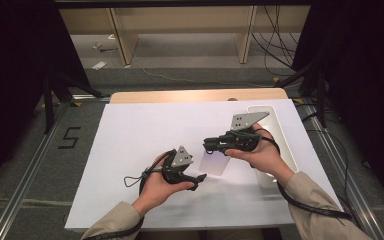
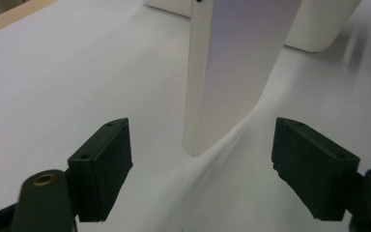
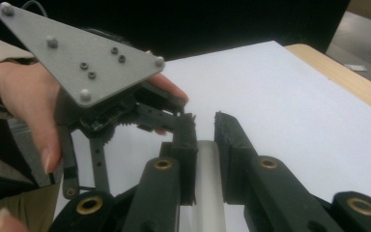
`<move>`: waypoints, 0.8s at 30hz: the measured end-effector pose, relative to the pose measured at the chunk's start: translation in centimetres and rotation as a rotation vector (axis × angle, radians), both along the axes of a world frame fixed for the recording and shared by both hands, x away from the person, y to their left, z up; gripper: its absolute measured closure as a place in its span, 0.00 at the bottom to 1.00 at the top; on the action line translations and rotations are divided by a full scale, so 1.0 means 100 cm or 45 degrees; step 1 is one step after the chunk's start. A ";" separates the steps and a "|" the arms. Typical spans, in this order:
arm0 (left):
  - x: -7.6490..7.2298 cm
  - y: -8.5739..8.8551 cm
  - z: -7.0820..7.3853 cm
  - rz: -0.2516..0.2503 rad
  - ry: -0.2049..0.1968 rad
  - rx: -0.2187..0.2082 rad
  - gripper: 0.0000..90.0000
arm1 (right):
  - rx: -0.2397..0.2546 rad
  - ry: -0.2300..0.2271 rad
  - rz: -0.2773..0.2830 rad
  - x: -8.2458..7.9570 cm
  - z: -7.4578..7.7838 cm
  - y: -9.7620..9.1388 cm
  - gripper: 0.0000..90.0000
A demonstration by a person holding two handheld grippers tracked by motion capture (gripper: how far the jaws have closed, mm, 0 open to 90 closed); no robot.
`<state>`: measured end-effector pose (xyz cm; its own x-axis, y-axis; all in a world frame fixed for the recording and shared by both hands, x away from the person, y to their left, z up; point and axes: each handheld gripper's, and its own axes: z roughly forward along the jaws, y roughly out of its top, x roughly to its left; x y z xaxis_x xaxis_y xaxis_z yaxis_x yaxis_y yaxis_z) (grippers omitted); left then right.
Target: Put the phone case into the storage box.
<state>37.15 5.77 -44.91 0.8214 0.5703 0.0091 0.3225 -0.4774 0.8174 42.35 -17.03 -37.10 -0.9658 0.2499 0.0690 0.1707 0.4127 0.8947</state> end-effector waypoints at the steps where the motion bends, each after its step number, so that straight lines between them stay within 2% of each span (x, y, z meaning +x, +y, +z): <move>1: 0.000 0.000 0.000 -0.008 0.000 -0.001 0.25 | -0.005 0.004 0.009 -0.001 0.000 0.001 0.89; 4: 0.000 -0.002 -0.002 -0.039 0.002 -0.012 0.30 | -0.011 0.012 0.033 -0.002 0.000 0.003 0.89; 12: 0.002 -0.005 -0.007 -0.105 0.016 0.005 0.41 | -0.011 0.038 0.080 -0.006 0.000 0.008 0.89; 19: 0.002 -0.007 -0.007 -0.155 0.024 -0.033 0.62 | -0.008 0.058 0.087 -0.006 -0.003 0.009 0.89; 21: 0.002 -0.006 -0.006 -0.175 0.019 -0.025 0.68 | -0.008 0.055 0.092 -0.006 -0.003 0.010 0.89; 24: 0.002 -0.006 -0.005 -0.188 0.013 -0.010 0.71 | -0.003 0.064 0.097 -0.006 -0.004 0.011 0.89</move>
<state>37.32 5.21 -45.41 0.8963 0.4435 -0.0039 0.2577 -0.5135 0.8185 41.71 -15.94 -37.46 -0.9774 0.1761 0.1170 0.1831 0.4285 0.8848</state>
